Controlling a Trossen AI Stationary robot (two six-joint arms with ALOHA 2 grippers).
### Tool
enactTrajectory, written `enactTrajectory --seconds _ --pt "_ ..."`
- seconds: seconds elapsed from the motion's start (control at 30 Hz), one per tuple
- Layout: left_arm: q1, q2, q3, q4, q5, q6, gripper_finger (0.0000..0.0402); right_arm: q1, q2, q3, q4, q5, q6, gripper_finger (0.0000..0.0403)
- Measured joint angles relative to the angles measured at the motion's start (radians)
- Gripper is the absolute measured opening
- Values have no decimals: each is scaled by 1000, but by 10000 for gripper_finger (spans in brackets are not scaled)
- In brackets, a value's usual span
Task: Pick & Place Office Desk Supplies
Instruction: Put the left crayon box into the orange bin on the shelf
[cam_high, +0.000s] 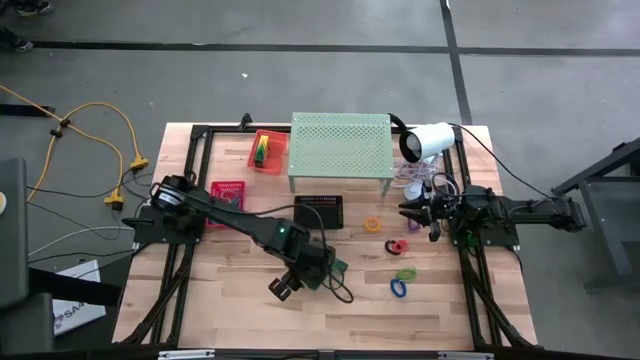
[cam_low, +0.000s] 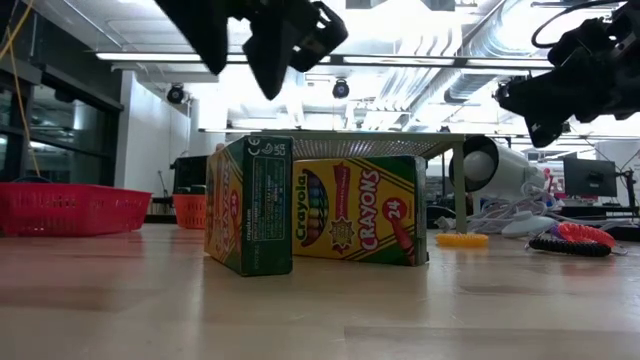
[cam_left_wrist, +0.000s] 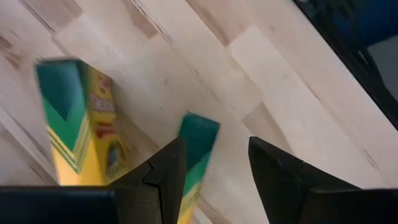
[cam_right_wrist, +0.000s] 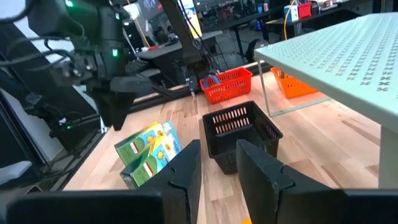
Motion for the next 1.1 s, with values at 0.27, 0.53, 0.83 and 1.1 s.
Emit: enactTrajectory --seconds 0.27,0.53,0.83,1.1 --pt "8 24 0 -6 -9 26 166 0 0 0 0 0 0 90" --pt "27 30 0 -33 2 19 167 0 0 0 0 0 0 90" --pt "27 30 0 -33 5 43 225 0 0 0 0 0 0 90" --pt "27 30 0 -33 -52 53 246 0 0 0 0 0 0 90"
